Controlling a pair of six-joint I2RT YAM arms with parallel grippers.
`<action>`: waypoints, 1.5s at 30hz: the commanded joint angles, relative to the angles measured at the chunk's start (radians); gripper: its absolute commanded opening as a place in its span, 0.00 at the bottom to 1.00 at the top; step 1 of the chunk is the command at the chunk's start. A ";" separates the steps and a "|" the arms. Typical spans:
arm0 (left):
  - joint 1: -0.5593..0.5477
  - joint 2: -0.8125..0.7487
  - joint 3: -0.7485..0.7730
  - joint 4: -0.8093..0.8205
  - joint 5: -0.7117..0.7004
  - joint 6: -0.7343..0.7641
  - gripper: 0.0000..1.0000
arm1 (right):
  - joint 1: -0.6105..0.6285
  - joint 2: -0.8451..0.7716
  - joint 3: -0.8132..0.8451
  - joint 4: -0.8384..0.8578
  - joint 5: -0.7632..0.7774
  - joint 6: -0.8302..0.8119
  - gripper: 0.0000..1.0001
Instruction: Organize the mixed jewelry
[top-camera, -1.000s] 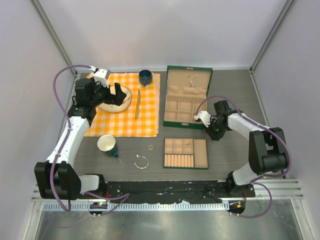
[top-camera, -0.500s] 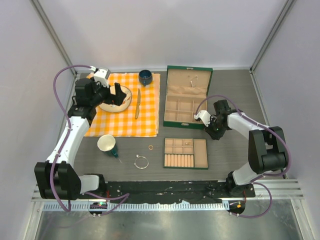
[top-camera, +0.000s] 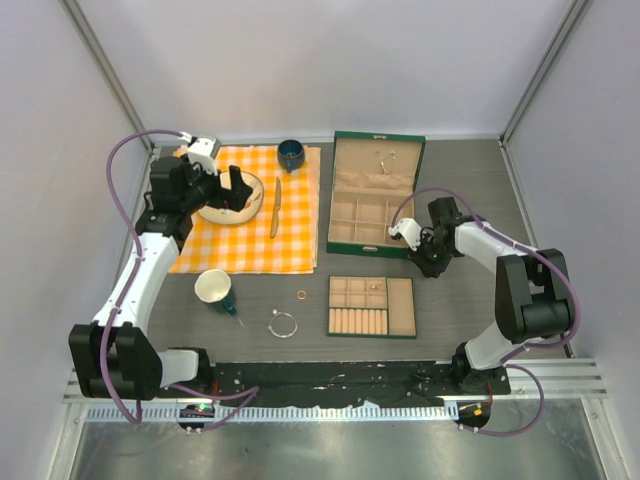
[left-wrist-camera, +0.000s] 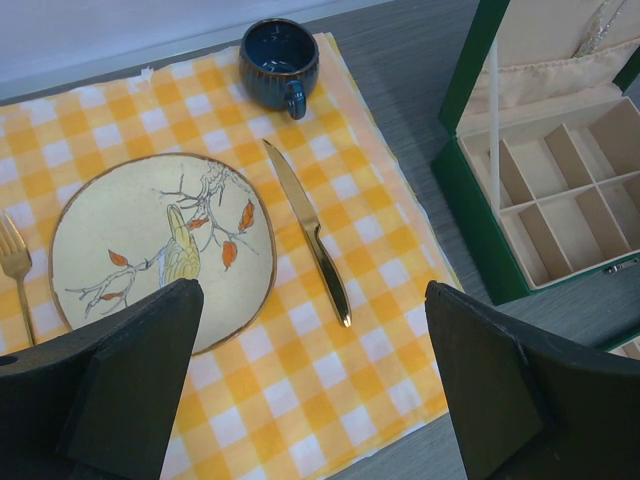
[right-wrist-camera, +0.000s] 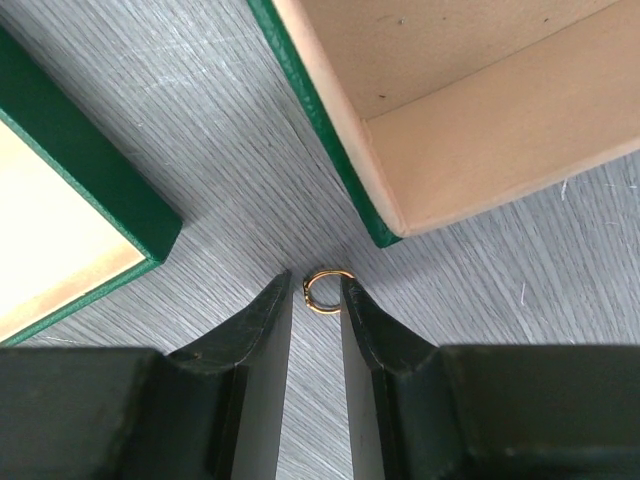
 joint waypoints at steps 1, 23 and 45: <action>0.000 -0.003 0.006 0.021 -0.010 0.009 1.00 | -0.014 0.052 -0.037 0.052 0.013 -0.039 0.31; 0.000 -0.002 0.009 0.017 -0.010 0.009 1.00 | -0.059 0.063 -0.067 0.017 -0.018 -0.077 0.31; 0.000 -0.007 0.009 0.014 -0.019 0.012 1.00 | -0.079 0.116 -0.077 -0.037 -0.013 -0.117 0.27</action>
